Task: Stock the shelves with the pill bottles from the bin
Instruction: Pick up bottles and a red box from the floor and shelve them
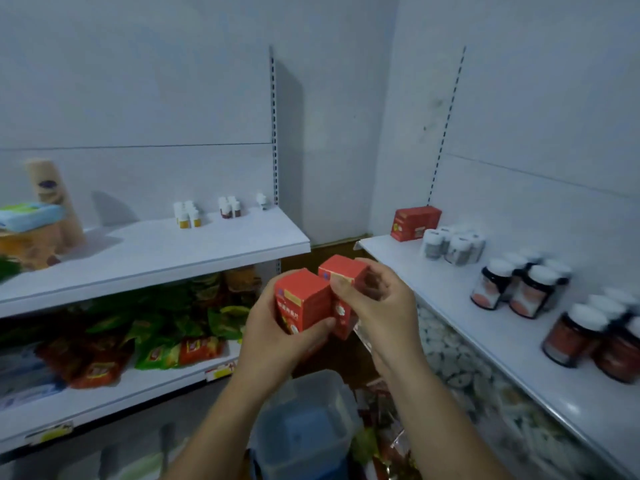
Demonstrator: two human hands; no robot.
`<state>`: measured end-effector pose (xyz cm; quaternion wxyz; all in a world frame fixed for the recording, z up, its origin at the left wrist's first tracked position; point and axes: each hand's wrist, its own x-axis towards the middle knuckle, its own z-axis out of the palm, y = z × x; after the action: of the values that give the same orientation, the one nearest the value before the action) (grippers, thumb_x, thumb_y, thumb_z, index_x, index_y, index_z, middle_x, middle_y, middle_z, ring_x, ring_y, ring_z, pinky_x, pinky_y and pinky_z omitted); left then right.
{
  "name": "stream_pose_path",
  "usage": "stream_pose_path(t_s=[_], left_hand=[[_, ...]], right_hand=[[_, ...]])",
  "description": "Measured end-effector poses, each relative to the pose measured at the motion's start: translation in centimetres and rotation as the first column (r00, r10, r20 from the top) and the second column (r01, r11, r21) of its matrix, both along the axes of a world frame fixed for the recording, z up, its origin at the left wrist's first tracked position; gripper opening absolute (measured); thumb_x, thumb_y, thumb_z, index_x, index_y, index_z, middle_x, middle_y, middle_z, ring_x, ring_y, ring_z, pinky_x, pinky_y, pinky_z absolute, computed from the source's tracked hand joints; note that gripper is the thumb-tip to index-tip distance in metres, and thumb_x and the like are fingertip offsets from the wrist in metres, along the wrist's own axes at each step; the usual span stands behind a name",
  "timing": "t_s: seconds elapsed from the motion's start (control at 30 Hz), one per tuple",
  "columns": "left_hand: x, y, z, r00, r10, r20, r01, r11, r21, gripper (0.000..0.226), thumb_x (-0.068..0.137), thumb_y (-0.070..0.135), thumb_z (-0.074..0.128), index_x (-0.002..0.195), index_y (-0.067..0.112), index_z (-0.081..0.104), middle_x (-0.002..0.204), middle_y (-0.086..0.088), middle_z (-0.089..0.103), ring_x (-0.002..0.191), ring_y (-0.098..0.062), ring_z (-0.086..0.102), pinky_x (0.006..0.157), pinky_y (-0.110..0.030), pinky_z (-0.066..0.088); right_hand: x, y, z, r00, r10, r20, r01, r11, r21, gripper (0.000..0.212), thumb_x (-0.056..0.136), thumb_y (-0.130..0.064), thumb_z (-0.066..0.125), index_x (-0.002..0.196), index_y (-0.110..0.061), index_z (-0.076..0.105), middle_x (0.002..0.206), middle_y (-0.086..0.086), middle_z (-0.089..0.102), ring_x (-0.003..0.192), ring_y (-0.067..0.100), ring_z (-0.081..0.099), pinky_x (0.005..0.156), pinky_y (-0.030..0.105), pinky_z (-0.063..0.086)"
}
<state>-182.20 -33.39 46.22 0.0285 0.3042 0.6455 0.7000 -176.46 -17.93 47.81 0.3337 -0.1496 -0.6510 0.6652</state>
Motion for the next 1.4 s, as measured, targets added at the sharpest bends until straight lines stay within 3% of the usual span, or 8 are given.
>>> stream_pose_path(t_s=[0.23, 0.37, 0.53, 0.77, 0.83, 1.13, 1.27, 1.4], left_hand=[[1.8, 10.6, 0.5, 0.998, -0.003, -0.062, 0.002, 1.0, -0.015, 0.07, 0.07, 0.015, 0.097, 0.129, 0.03, 0.06, 0.114, 0.015, 0.074, 0.103, -0.005, 0.072, 0.087, -0.026, 0.061], [1.0, 15.9, 0.5, 0.999, -0.012, -0.05, 0.014, 1.0, 0.027, 0.071, 0.069, 0.015, 0.098, 0.129, 0.026, 0.061, 0.116, 0.01, 0.075, 0.103, -0.009, 0.074, 0.083, -0.025, 0.06], [-2.6, 21.2, 0.6, 0.994, -0.016, -0.111, 0.018, 1.0, 0.017, 0.069, 0.073, 0.013, 0.096, 0.131, 0.022, 0.061, 0.118, 0.009, 0.074, 0.107, -0.01, 0.073, 0.085, -0.023, 0.059], [-11.3, 29.2, 1.6, 0.99, -0.074, -0.121, 0.075, 0.997, 0.006, 0.076, 0.074, 0.003, 0.092, 0.135, 0.026, 0.053, 0.118, 0.011, 0.069, 0.103, -0.002, 0.071, 0.083, -0.018, 0.057], [-14.6, 32.2, 1.8, 0.988, -0.094, -0.122, 0.092, 0.996, -0.022, 0.079, 0.073, 0.0, 0.091, 0.136, 0.027, 0.051, 0.118, 0.01, 0.069, 0.101, -0.004, 0.072, 0.083, -0.023, 0.059], [-25.4, 45.7, 4.2, 0.914, -0.269, -0.303, 0.179, 0.939, -0.293, 0.078, 0.068, 0.017, 0.091, 0.132, 0.037, 0.05, 0.104, 0.008, 0.069, 0.091, -0.009, 0.069, 0.081, -0.03, 0.057], [-27.9, 49.5, 3.2, 0.899, -0.308, -0.31, 0.186, 0.912, -0.365, 0.082, 0.062, 0.032, 0.089, 0.136, 0.035, 0.053, 0.119, 0.006, 0.067, 0.103, -0.014, 0.067, 0.09, -0.034, 0.056], [-28.6, 52.2, 1.6, 0.89, -0.355, -0.286, 0.201, 0.868, -0.453, 0.081, 0.061, 0.049, 0.077, 0.137, 0.034, 0.053, 0.125, 0.005, 0.061, 0.109, -0.018, 0.064, 0.094, -0.036, 0.053]], right_hand=[[3.7, 9.1, 1.5, 0.998, -0.054, -0.031, 0.056, 0.996, 0.064, 0.045, 0.072, -0.019, 0.094, 0.109, -0.028, 0.071, 0.094, -0.021, 0.077, 0.088, -0.004, 0.072, 0.068, 0.016, 0.057], [3.2, 13.5, 1.4, 0.994, -0.109, 0.005, 0.108, 0.988, 0.114, 0.045, 0.076, -0.026, 0.093, 0.116, -0.029, 0.072, 0.103, -0.016, 0.077, 0.096, 0.0, 0.072, 0.076, 0.023, 0.062], [0.4, 18.8, 1.8, 0.987, -0.153, 0.042, 0.142, 0.971, 0.193, 0.049, 0.081, -0.036, 0.089, 0.125, -0.03, 0.068, 0.114, -0.014, 0.074, 0.1, -0.001, 0.07, 0.075, 0.014, 0.057], [-6.9, 26.7, 4.5, 0.972, -0.202, 0.122, 0.167, 0.955, 0.243, 0.045, 0.075, -0.03, 0.094, 0.114, -0.025, 0.07, 0.1, -0.016, 0.068, 0.085, -0.006, 0.069, 0.069, 0.011, 0.053], [-9.4, 29.4, 5.5, 0.961, -0.232, 0.151, 0.182, 0.94, 0.287, 0.043, 0.075, -0.028, 0.094, 0.111, -0.021, 0.071, 0.092, -0.018, 0.068, 0.079, -0.012, 0.067, 0.072, 0.015, 0.053], [-17.7, 41.6, 7.1, 0.878, -0.401, 0.262, 0.292, 0.881, 0.371, 0.056, 0.075, -0.031, 0.093, 0.123, -0.014, 0.068, 0.107, 0.002, 0.075, 0.098, 0.015, 0.073, 0.091, 0.034, 0.06], [-19.7, 44.9, 5.5, 0.838, -0.473, 0.271, 0.36, 0.853, 0.378, 0.053, 0.07, -0.035, 0.093, 0.113, -0.012, 0.073, 0.102, 0.006, 0.077, 0.096, 0.021, 0.076, 0.093, 0.045, 0.061], [-20.6, 47.3, 3.8, 0.812, -0.495, 0.308, 0.372, 0.847, 0.381, 0.028, 0.078, -0.028, 0.091, 0.088, -0.024, 0.065, 0.098, 0.007, 0.075, 0.098, 0.026, 0.074, 0.094, 0.047, 0.06]])
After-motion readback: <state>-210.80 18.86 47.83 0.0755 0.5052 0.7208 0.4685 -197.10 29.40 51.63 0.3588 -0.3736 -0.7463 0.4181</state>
